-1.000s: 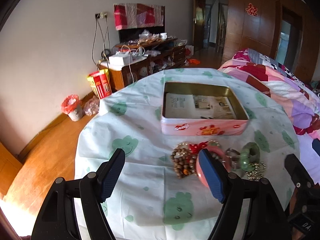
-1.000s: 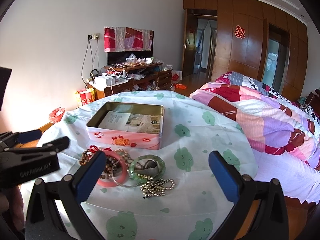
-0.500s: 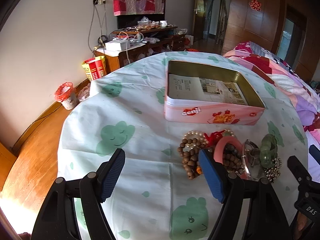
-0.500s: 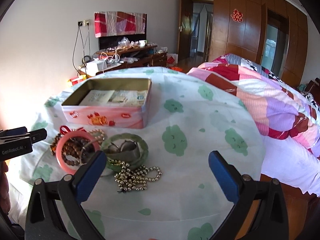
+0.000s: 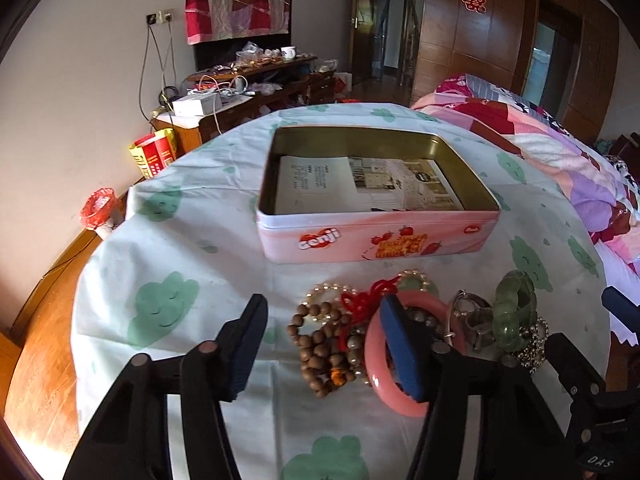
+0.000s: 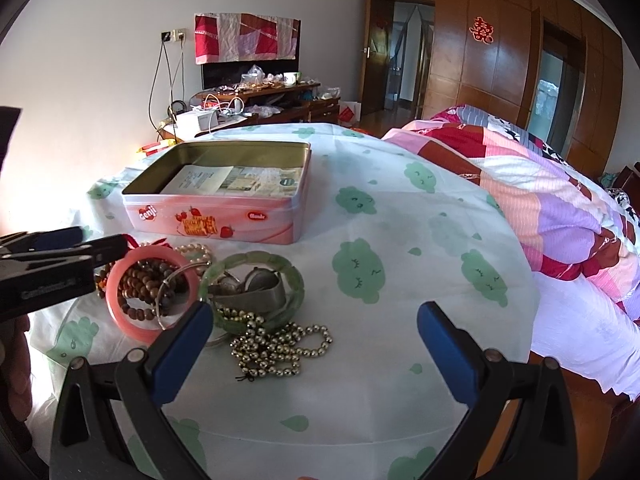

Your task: Organize jewelry

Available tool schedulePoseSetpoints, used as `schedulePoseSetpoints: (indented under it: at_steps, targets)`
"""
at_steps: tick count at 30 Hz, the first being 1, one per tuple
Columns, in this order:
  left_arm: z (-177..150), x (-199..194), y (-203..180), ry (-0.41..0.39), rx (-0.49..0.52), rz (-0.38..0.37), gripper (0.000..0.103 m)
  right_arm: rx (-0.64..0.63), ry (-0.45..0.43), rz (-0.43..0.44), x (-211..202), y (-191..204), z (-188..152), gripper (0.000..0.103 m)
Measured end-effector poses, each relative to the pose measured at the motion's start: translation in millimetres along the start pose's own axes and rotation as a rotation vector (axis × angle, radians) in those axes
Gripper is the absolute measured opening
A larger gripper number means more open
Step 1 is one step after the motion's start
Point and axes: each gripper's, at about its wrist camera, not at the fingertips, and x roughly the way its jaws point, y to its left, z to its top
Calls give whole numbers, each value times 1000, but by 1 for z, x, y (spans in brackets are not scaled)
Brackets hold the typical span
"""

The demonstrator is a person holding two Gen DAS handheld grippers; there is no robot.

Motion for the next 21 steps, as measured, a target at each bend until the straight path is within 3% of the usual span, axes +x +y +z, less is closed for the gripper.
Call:
schedulePoseSetpoints:
  at_steps: [3, 4, 5, 13, 21]
  targets:
    - [2, 2, -4, -4, 1, -54, 32, 2, 4, 0, 2, -1, -1, 103]
    - [1, 1, -5, -8, 4, -68, 8, 3, 3, -1, 3, -2, 0, 103]
    - [1, 1, -6, -2, 12, -81, 0, 2, 2, -1, 3, -2, 0, 103]
    - [3, -18, 13, -41, -46, -123, 0, 2, 0, -5, 4, -4, -1, 103]
    - [14, -49, 23, -135, -45, -92, 0, 6, -3, -10, 7, -7, -2, 103]
